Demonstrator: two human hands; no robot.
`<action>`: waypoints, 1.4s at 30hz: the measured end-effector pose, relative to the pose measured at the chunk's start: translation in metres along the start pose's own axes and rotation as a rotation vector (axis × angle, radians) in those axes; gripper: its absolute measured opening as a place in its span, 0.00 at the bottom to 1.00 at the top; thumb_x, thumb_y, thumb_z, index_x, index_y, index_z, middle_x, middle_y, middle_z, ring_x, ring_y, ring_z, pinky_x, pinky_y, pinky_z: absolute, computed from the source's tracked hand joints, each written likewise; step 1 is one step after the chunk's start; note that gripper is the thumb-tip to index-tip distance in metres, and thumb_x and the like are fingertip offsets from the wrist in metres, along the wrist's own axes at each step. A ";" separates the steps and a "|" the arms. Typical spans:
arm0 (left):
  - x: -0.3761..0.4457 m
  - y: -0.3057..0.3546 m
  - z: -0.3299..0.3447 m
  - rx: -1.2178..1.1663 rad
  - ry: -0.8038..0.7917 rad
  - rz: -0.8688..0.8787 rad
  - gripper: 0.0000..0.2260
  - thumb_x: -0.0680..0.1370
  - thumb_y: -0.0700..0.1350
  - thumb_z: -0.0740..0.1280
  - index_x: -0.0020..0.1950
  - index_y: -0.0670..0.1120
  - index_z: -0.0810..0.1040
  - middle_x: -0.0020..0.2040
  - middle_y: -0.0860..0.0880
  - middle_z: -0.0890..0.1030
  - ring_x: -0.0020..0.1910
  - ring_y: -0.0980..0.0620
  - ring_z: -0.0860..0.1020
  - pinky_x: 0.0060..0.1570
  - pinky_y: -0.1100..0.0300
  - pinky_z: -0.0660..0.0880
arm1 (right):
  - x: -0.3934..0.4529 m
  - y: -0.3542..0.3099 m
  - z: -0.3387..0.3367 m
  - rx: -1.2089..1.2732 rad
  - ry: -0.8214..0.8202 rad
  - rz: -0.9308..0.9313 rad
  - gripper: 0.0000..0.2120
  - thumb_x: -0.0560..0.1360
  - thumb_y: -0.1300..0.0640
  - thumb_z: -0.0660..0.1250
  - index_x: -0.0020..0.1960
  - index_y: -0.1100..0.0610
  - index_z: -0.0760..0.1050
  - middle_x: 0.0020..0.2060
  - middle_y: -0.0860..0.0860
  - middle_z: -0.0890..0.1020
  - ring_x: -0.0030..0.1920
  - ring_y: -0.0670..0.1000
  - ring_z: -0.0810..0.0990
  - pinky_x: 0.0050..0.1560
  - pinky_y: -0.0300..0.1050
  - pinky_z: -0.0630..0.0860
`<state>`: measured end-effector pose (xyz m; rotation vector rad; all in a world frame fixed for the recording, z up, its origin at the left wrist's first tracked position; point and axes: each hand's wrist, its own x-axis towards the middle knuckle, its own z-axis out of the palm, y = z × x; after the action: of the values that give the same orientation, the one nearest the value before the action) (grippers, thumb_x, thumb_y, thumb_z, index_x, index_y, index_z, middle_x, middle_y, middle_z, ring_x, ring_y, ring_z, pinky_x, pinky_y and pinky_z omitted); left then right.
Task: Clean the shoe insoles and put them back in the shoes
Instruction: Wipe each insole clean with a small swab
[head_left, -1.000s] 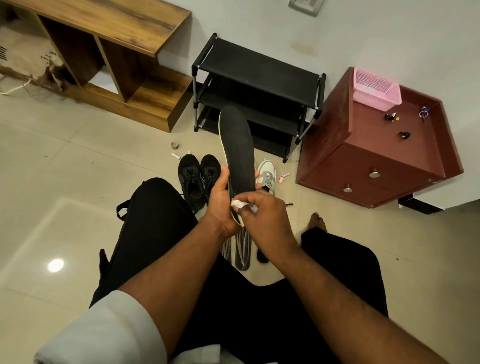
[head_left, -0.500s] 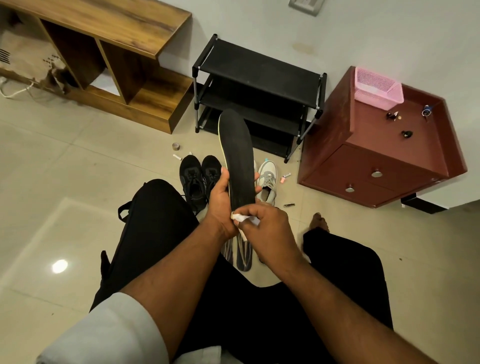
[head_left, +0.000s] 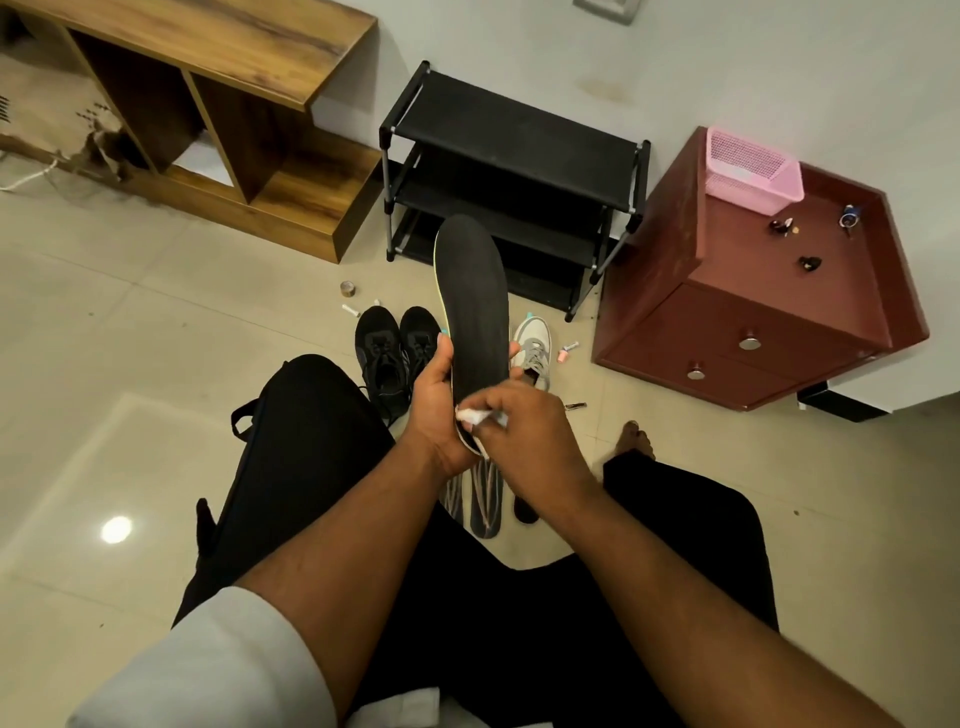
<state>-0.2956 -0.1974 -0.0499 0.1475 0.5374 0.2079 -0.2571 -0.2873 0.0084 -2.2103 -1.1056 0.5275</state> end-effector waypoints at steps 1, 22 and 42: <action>0.002 0.001 -0.002 -0.005 0.016 0.013 0.34 0.78 0.67 0.56 0.63 0.38 0.79 0.53 0.43 0.81 0.46 0.47 0.81 0.44 0.55 0.81 | -0.008 0.003 0.001 0.007 -0.025 -0.004 0.07 0.73 0.62 0.69 0.50 0.56 0.84 0.45 0.51 0.83 0.43 0.44 0.78 0.44 0.23 0.67; -0.003 0.009 0.001 0.037 -0.044 0.058 0.38 0.78 0.69 0.54 0.69 0.38 0.75 0.66 0.39 0.77 0.60 0.45 0.77 0.66 0.52 0.71 | -0.011 0.012 -0.013 0.026 -0.163 -0.041 0.06 0.74 0.60 0.70 0.49 0.53 0.83 0.44 0.47 0.83 0.44 0.43 0.78 0.46 0.27 0.69; -0.001 0.006 0.006 0.063 -0.037 0.036 0.45 0.72 0.76 0.52 0.68 0.40 0.74 0.47 0.41 0.79 0.45 0.46 0.78 0.54 0.51 0.76 | -0.008 0.005 -0.015 0.104 0.017 0.099 0.05 0.73 0.58 0.70 0.47 0.54 0.84 0.46 0.45 0.80 0.47 0.41 0.77 0.49 0.29 0.71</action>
<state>-0.2945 -0.1919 -0.0433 0.2223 0.5053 0.2234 -0.2500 -0.3013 0.0164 -2.1825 -0.9420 0.5934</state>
